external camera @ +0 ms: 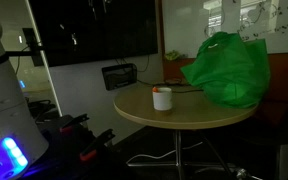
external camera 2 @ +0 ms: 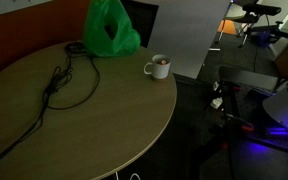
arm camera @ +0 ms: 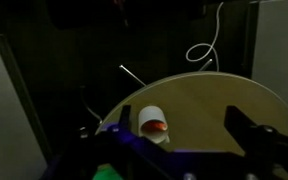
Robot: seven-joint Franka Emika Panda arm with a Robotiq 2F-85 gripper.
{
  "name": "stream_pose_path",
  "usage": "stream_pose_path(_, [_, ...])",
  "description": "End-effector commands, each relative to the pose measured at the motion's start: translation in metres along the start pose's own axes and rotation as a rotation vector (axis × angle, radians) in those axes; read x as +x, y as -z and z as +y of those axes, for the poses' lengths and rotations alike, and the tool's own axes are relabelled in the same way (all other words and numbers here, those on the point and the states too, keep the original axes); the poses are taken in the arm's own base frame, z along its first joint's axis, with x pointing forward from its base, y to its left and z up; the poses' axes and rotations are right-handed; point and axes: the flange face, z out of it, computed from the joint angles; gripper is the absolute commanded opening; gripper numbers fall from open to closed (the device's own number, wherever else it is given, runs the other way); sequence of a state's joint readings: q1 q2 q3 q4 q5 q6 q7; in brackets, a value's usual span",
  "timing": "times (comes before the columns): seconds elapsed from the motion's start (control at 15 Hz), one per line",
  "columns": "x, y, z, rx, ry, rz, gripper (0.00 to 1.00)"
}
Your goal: Move the cup to the left
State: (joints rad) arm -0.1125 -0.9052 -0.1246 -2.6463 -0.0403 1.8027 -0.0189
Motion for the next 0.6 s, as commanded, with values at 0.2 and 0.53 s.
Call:
stream_pose_path(0.2, [0.000,0.001,0.000,0.000,0.000,-0.001,1.00])
stream_pose_path(0.53, [0.011,-0.003,-0.002,0.005,-0.037,0.007,1.00])
